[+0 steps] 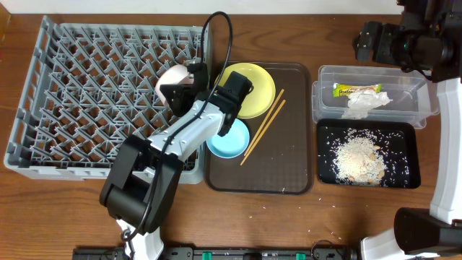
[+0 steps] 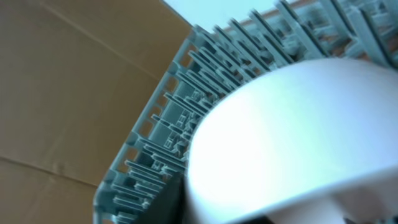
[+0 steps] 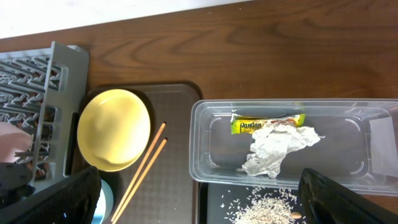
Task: Sort waste into correct bins and load items into the dishwasher
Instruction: 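Release the pink bowl upright in the rack and withdraw the left gripper, then reach the left gripper to the light-blue bowl and grasp it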
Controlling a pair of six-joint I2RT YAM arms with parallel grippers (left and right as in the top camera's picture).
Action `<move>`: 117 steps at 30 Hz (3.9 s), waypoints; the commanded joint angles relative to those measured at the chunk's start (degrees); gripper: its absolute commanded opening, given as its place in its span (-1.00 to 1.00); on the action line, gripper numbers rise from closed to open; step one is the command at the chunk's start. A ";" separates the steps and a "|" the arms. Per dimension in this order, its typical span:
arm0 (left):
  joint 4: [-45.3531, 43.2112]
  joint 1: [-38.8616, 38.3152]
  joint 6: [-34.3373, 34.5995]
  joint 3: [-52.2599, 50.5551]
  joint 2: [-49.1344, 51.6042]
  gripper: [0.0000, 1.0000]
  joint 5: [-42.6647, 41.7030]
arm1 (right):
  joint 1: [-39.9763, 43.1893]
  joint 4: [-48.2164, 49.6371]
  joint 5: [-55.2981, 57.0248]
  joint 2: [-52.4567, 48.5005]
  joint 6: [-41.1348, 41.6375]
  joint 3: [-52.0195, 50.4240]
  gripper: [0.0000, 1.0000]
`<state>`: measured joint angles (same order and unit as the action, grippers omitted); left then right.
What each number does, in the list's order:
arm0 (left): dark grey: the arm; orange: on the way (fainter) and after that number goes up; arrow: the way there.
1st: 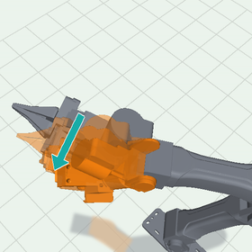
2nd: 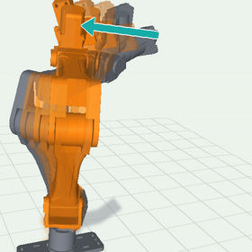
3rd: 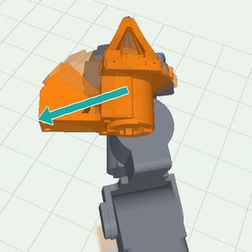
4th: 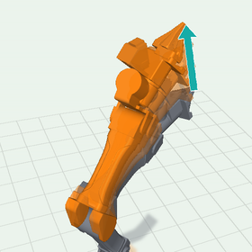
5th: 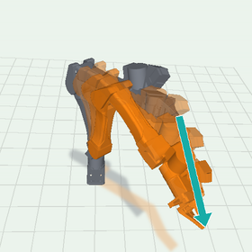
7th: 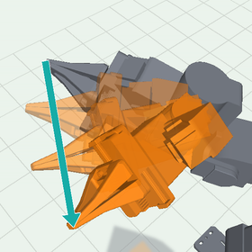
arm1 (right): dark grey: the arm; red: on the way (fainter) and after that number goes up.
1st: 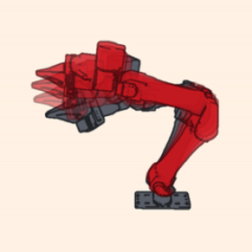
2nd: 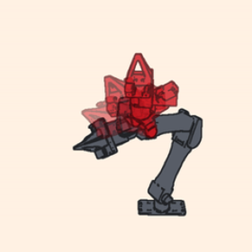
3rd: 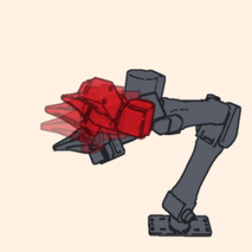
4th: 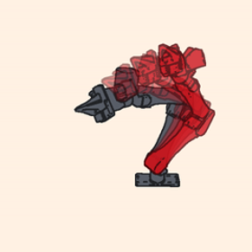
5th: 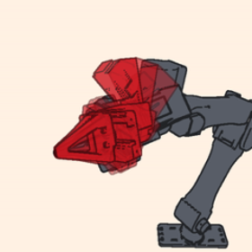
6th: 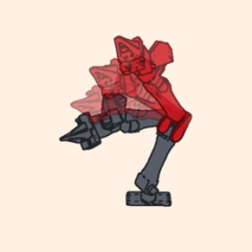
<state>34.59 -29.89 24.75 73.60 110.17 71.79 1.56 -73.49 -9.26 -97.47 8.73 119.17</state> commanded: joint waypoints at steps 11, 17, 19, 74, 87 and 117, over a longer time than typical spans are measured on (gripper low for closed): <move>1.36 -0.20 -1.11 -0.13 -6.21 0.10 -32.39 | -0.46 -0.04 -0.20 -0.13 0.63 -0.15 0.99; 2.89 -0.20 -1.11 -0.13 -12.11 0.10 -37.64 | -0.46 -0.04 -0.20 -0.15 0.63 -0.15 0.98; 2.95 -0.20 -1.11 -0.13 -13.20 0.10 -40.09 | -0.46 -0.04 -0.20 -0.13 0.63 -0.15 0.98; 11.72 -11.15 -16.57 4.46 2.08 -0.85 -72.87 | -0.46 -0.07 -0.20 -0.13 0.63 -0.15 0.98; 13.49 -19.06 -24.96 7.23 0.44 -0.85 -68.08 | -0.46 -0.04 -0.20 -0.15 0.63 -0.15 0.99; 17.62 -1.57 -25.16 6.73 7.17 0.12 -80.00 | -0.46 -0.07 -0.20 -0.15 0.63 -0.15 0.99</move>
<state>52.25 -31.59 0.45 80.79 114.83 -6.55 1.56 -73.49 -9.23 -97.47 8.75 119.17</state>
